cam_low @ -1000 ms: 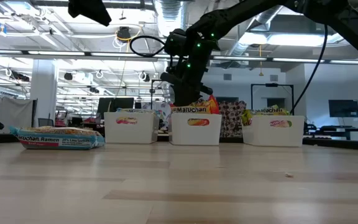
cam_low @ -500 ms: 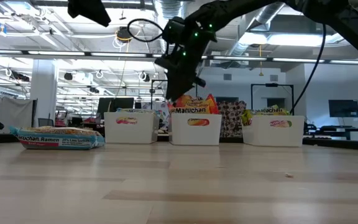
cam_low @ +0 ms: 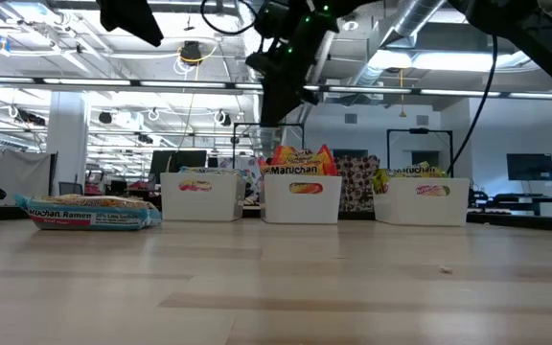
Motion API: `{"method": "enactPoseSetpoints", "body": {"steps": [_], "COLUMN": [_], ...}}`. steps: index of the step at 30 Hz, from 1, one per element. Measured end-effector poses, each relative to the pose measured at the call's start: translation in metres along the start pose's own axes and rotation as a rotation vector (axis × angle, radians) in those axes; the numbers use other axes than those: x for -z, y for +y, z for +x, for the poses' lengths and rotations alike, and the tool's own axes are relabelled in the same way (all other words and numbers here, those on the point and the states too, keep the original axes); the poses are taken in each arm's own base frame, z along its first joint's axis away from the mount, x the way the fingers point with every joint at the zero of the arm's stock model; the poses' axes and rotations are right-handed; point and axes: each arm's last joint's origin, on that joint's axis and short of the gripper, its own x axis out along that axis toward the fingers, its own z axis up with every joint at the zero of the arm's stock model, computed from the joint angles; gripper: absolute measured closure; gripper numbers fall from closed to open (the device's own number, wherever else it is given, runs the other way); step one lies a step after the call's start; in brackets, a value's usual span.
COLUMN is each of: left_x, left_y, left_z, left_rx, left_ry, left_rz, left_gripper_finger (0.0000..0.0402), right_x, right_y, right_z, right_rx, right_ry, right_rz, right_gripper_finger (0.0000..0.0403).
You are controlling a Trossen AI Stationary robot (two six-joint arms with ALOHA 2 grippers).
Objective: Sort Maruchan noodles
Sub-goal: Put the green noodle pack into the right white bin
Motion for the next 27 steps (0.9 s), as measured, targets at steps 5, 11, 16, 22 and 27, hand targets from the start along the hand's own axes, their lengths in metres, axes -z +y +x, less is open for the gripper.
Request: {"method": "enactPoseSetpoints", "body": {"steps": [5, 11, 16, 22, 27], "left_x": [0.002, 0.007, 0.015, 0.027, 0.040], "left_y": [-0.002, -0.004, -0.004, -0.008, -0.016], "left_z": [0.000, 0.002, 0.007, 0.009, 0.009], "left_rx": [0.069, 0.106, 0.093, 0.177, 0.354], "left_ry": [0.029, 0.086, 0.202, 0.374, 0.512], "left_rz": [-0.003, -0.004, 0.002, -0.059, -0.139], "left_gripper_finger": [0.0291, 0.0291, 0.0291, 0.0291, 0.0291], "right_x": [-0.001, 0.004, 0.017, 0.030, 0.035], "right_y": [-0.001, -0.003, -0.004, 0.005, 0.028], "right_z": [-0.020, -0.039, -0.048, -0.057, -0.073], "right_rx": [0.010, 0.030, 0.054, 0.069, 0.038], "right_ry": [0.053, 0.154, 0.289, 0.402, 0.370], "right_rz": [-0.031, -0.042, -0.053, -0.078, -0.128], "right_gripper_finger": [0.0275, 0.0275, 0.0275, 0.0275, 0.0275]}}
